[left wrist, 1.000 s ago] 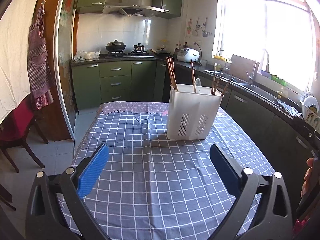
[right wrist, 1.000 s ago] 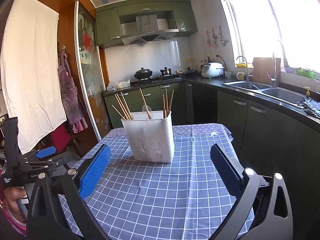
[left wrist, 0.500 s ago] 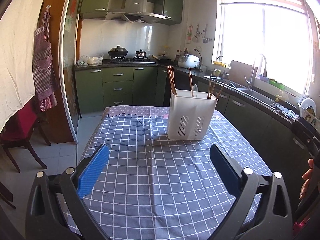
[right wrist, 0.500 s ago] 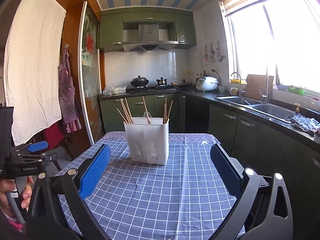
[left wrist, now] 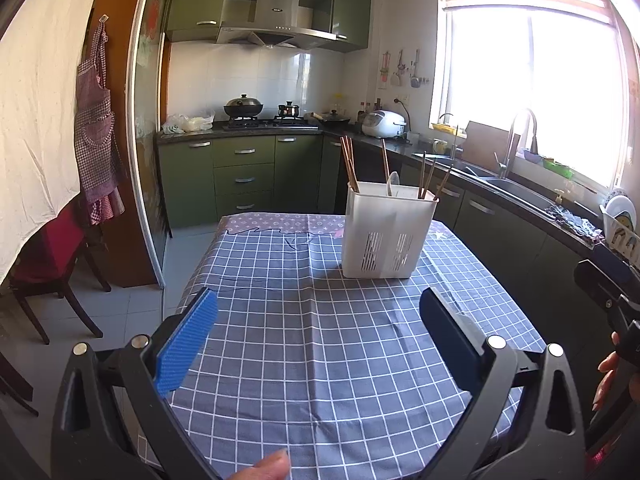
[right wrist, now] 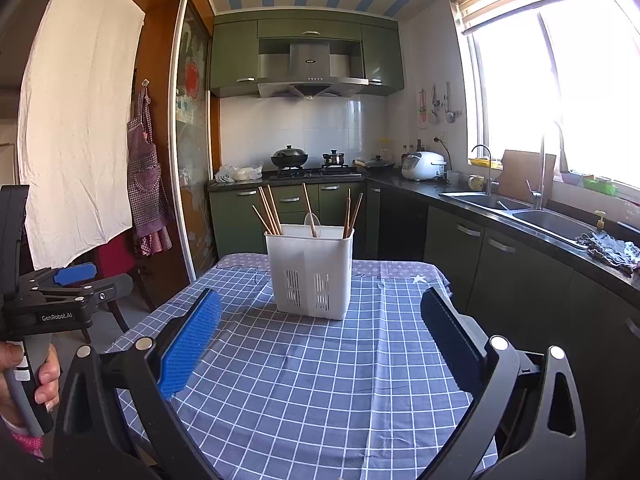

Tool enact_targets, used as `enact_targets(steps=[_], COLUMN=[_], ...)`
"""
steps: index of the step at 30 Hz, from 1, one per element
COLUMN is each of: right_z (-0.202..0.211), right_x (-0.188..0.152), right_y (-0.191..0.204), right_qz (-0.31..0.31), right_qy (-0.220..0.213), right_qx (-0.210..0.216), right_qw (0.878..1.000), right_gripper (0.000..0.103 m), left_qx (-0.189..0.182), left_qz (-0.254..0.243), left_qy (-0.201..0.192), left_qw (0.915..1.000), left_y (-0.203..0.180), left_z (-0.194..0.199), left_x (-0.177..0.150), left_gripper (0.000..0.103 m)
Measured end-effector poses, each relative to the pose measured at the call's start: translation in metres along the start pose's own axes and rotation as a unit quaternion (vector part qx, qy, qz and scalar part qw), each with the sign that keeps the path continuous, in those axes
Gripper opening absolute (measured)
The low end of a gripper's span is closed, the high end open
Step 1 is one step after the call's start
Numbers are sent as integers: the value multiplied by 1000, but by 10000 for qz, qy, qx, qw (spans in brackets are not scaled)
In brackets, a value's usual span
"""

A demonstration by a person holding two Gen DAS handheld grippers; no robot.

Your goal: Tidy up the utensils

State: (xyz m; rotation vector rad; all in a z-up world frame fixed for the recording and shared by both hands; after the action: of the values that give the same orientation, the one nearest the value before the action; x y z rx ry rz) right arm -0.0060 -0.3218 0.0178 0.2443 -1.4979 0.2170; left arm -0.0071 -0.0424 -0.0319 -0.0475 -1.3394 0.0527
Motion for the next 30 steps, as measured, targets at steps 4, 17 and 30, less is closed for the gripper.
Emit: enact_targets(steps=[4, 17, 30], right_z=[-1, -5, -9], right_x=[-2, -2, -3], right_y=[0, 0, -1], right_qz=[-32, -68, -90], right_qy=[19, 64, 72], right_qx=[20, 55, 62], right_qw=[10000, 9999, 9999], right_gripper=[98, 98, 98], left_qx=[52, 88, 88], left_qz=[38, 40, 13], left_qy=[-18, 22, 37], left_qw=[10000, 10000, 10000], left_y=[1, 3, 4], left_z=[1, -1, -1], left_x=[0, -1, -2], left_gripper=[96, 96, 96])
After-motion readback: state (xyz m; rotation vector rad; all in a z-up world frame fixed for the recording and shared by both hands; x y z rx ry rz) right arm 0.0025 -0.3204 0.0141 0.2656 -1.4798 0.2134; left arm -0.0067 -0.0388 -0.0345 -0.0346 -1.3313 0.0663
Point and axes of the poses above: each gripper's, at about its wrist camera, not at the fingertips, and z roughly against the way its jaws point, y to its left, x to its top, the point moved 1 cm from there along -z, roughly the way its jaws point, and after that the axes turned 14 degrees about -y, right-handed, at the moved point
